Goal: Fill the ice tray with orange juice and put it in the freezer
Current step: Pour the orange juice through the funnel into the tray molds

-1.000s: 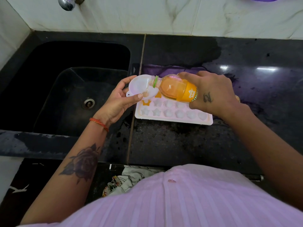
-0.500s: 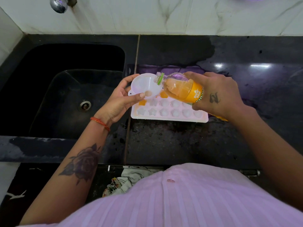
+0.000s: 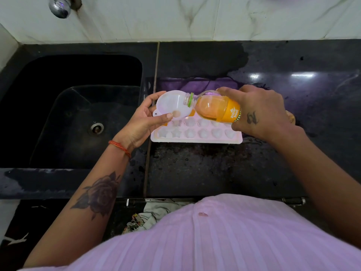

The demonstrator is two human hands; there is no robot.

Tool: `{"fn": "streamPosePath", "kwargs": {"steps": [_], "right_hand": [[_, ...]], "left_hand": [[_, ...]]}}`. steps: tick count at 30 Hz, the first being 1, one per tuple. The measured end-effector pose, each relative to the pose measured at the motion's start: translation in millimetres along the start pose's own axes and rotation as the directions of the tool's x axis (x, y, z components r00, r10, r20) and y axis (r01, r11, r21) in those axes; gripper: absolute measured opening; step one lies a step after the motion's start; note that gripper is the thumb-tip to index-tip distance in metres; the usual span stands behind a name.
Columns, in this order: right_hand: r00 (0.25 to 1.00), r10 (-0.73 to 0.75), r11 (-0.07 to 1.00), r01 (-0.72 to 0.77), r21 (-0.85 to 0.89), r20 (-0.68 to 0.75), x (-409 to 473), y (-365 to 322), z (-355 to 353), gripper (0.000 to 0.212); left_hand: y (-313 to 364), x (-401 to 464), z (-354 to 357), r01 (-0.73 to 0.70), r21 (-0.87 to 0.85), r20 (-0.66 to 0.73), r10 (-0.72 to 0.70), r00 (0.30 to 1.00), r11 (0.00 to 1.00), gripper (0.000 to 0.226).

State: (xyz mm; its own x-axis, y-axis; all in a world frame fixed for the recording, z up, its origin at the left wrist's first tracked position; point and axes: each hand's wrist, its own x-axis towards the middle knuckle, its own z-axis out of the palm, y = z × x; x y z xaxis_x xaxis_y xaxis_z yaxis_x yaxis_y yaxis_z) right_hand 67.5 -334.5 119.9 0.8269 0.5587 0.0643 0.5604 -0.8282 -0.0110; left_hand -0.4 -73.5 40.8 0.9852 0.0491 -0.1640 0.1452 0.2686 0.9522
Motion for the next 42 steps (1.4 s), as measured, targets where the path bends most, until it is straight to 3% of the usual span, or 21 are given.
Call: {"fn": "streamPosePath", "kwargs": {"steps": [16, 31, 42], "right_hand": [[1.0, -0.024, 0.998, 0.023, -0.051, -0.008, 4, -2, -2, 0.078], [0.998, 0.039, 0.988, -0.046, 0.145, 0.047, -1, -1, -4, 0.089], [0.996, 0.081, 0.99, -0.085, 0.115, 0.038, -13, 10, -5, 0.086]], "left_hand": [[2, -2, 4, 0.012, 0.007, -0.02, -0.011, 1.0, 1.0, 0.066], [9, 4, 7, -0.001, -0.02, -0.009, 0.001, 1.0, 1.0, 0.061], [6, 12, 16, 0.011, 0.003, 0.028, -0.011, 1.0, 1.0, 0.061]]}}
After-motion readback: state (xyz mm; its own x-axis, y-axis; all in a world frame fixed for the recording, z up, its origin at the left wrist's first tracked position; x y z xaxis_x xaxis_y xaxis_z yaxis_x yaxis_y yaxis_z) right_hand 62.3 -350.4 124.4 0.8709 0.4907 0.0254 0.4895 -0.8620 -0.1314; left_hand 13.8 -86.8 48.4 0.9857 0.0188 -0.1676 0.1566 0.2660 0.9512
